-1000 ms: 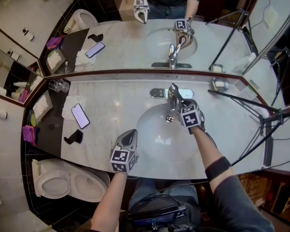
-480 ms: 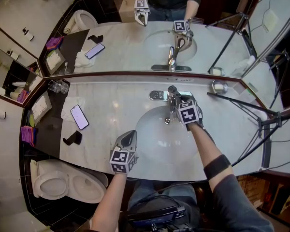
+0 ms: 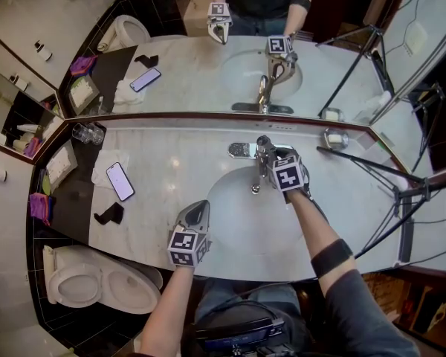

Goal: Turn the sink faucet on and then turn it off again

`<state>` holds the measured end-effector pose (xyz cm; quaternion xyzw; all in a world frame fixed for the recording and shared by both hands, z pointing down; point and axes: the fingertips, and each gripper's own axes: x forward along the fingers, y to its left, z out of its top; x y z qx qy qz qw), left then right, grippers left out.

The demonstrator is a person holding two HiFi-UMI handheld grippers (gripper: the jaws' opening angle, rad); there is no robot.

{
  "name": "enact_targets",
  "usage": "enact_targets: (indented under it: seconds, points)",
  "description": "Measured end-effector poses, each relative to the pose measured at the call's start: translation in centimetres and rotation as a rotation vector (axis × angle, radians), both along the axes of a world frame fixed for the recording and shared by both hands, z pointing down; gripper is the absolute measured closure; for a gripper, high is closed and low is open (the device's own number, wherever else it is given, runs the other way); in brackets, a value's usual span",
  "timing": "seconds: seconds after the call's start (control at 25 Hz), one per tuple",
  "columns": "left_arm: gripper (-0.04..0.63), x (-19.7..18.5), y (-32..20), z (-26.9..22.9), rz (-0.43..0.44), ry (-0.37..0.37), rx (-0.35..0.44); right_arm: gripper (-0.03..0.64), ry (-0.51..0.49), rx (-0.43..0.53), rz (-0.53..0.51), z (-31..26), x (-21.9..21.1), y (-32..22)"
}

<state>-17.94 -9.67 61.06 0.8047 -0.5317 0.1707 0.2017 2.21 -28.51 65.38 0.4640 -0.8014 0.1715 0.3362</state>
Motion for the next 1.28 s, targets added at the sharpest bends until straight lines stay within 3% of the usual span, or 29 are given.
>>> enact_targets:
  seconds: [0.52, 1.28]
  points:
    - [0.607, 0.2, 0.7, -1.6, 0.007, -0.006, 0.023, 0.601, 0.011, -0.010, -0.016, -0.6, 0.8, 1.6]
    - [0.607, 2.5, 0.6, -5.3, 0.092, 0.021, 0.087, 0.600, 0.075, 0.184, -0.043, -7.9, 6.2, 11.6]
